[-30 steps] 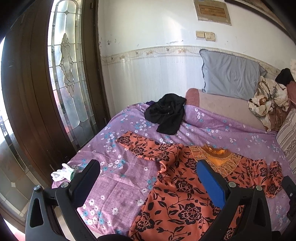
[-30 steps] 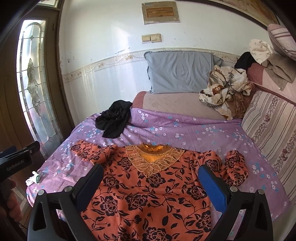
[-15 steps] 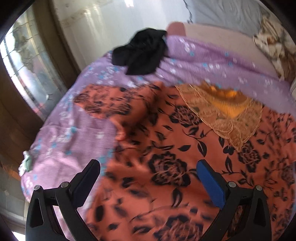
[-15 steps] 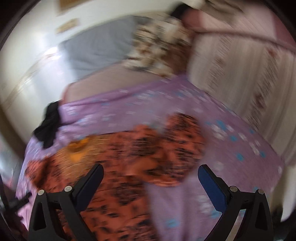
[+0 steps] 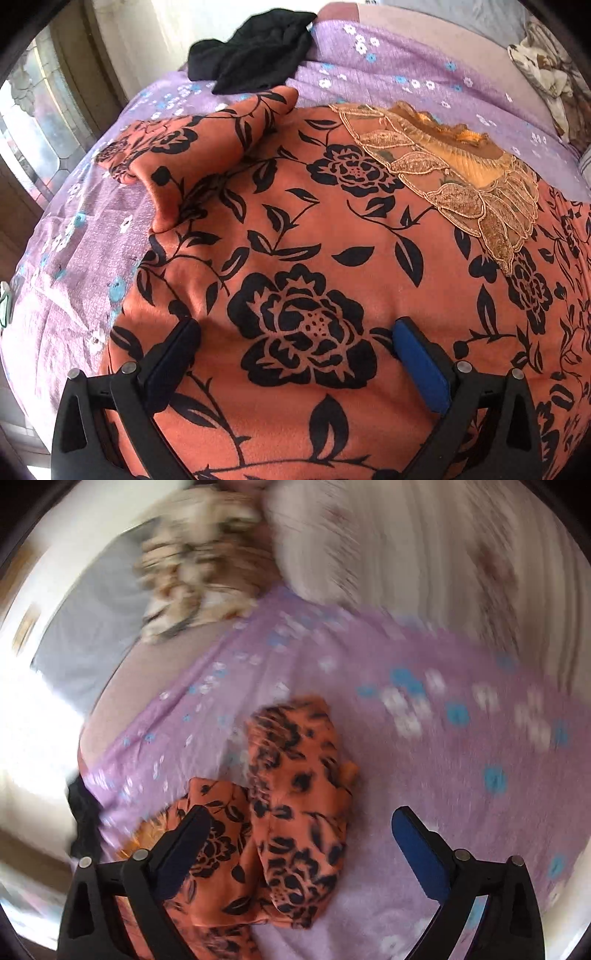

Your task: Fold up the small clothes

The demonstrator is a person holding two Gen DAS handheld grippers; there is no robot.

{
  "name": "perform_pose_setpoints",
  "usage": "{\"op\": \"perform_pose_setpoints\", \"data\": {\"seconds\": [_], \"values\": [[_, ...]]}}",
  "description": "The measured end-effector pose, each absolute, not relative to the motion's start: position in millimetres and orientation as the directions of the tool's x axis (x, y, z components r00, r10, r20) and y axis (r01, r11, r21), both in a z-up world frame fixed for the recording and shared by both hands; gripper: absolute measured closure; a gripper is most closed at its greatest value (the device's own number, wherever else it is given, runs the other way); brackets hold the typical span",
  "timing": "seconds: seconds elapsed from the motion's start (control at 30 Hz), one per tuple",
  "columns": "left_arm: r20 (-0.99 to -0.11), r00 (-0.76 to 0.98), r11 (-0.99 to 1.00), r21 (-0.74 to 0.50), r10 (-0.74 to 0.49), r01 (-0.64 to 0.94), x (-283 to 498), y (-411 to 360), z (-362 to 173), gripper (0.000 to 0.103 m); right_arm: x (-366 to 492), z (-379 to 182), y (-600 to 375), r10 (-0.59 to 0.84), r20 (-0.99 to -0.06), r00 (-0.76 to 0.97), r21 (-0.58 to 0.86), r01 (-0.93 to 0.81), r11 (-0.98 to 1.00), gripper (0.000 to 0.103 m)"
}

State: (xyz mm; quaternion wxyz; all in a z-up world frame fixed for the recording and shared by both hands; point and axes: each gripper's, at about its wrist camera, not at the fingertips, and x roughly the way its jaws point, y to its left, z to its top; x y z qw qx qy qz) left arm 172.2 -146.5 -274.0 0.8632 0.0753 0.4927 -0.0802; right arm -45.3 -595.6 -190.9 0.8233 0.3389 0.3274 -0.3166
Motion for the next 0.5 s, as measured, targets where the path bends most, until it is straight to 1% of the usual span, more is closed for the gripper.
{"op": "perform_pose_setpoints", "data": {"seconds": [0.07, 0.13, 0.2, 0.3, 0.33, 0.4, 0.47, 0.5], "values": [[-0.856, 0.511, 0.979, 0.04, -0.07, 0.201, 166, -148, -270, 0.0, -25, -186, -591, -0.284, -0.758, 0.588, 0.316, 0.711, 0.628, 0.003], [-0.858, 0.507, 0.979, 0.028, -0.08, 0.202, 165, -148, -269, 0.0, -5, -189, -594, -0.243, -0.779, 0.578, 0.322, 0.702, 0.636, 0.003], [-0.855, 0.513, 0.978, 0.029, -0.083, 0.207, 169, -145, -276, 0.0, 15, -197, -600, -0.231, -0.81, 0.54, 0.298, 0.717, 0.63, 0.005], [-0.851, 0.52, 0.978, 0.037, -0.079, 0.208, 170, -144, -275, 0.0, 37, -219, -616, -0.281, -0.857, 0.432, 0.2, 0.782, 0.59, 0.009], [-0.849, 0.523, 0.978, 0.042, -0.074, 0.206, 175, -144, -279, 0.0, 40, -225, -621, -0.295, -0.865, 0.405, 0.179, 0.8, 0.573, 0.012], [-0.846, 0.528, 0.978, 0.049, -0.067, 0.202, 173, -144, -277, 0.0, 46, -237, -632, -0.332, -0.876, 0.349, 0.129, 0.835, 0.535, 0.012], [-0.846, 0.53, 0.979, 0.052, -0.063, 0.199, 173, -145, -276, 0.0, 50, -247, -639, -0.335, -0.891, 0.308, 0.093, 0.844, 0.528, 0.012], [-0.846, 0.53, 0.979, 0.05, -0.064, 0.199, 173, -144, -276, 0.0, 53, -257, -644, -0.315, -0.907, 0.279, 0.079, 0.847, 0.525, 0.016]]}}
